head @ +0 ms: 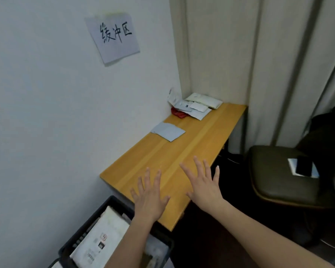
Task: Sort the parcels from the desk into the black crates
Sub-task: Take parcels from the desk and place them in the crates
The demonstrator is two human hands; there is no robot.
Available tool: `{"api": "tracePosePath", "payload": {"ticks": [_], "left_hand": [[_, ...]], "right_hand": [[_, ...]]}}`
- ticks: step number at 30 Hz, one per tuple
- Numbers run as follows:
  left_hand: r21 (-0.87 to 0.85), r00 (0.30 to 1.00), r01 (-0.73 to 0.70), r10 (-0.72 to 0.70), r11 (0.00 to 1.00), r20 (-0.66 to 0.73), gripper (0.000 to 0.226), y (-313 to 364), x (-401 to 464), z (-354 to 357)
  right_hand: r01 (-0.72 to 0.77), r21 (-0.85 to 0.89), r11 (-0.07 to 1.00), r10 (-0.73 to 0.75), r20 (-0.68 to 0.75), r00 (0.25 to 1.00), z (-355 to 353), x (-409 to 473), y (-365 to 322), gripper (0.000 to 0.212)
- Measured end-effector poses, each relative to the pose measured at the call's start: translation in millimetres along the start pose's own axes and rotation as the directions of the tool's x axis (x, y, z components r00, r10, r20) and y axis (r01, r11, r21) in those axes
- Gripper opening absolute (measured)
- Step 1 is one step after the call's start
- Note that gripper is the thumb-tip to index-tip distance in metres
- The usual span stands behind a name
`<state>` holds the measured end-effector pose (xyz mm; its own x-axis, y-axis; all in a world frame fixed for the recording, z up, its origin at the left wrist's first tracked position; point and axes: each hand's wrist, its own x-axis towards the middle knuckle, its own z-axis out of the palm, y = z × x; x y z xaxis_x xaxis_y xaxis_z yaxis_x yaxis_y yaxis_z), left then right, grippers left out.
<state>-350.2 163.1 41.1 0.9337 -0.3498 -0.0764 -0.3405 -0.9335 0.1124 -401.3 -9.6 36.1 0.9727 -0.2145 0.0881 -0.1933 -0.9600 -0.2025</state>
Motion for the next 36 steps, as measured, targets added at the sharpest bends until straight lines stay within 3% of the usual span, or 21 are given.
{"api": "tracePosePath", "payload": {"ticks": [6,11,28,36], "left_hand": [[0.029,0.995,-0.096,0.096,0.995,-0.008,0.085,103,74,0],[0.035,0.988,-0.152,0.152,0.988,0.004,0.084,147,124,-1],[-0.011,0.983,-0.182,0.182,0.983,0.035,0.080,162,400,3],[-0.050,0.988,-0.116,0.120,0.992,0.096,0.080,158,488,17]], "right_hand": [[-0.124,0.000,0.992,0.123,-0.038,0.992,-37,46,116,0.099],[-0.192,0.010,0.981,0.192,-0.023,0.981,-45,84,164,0.096],[-0.279,-0.044,0.959,0.280,0.019,0.960,-25,323,237,0.090],[-0.269,-0.094,0.959,0.280,0.131,0.951,4,416,257,0.088]]}}
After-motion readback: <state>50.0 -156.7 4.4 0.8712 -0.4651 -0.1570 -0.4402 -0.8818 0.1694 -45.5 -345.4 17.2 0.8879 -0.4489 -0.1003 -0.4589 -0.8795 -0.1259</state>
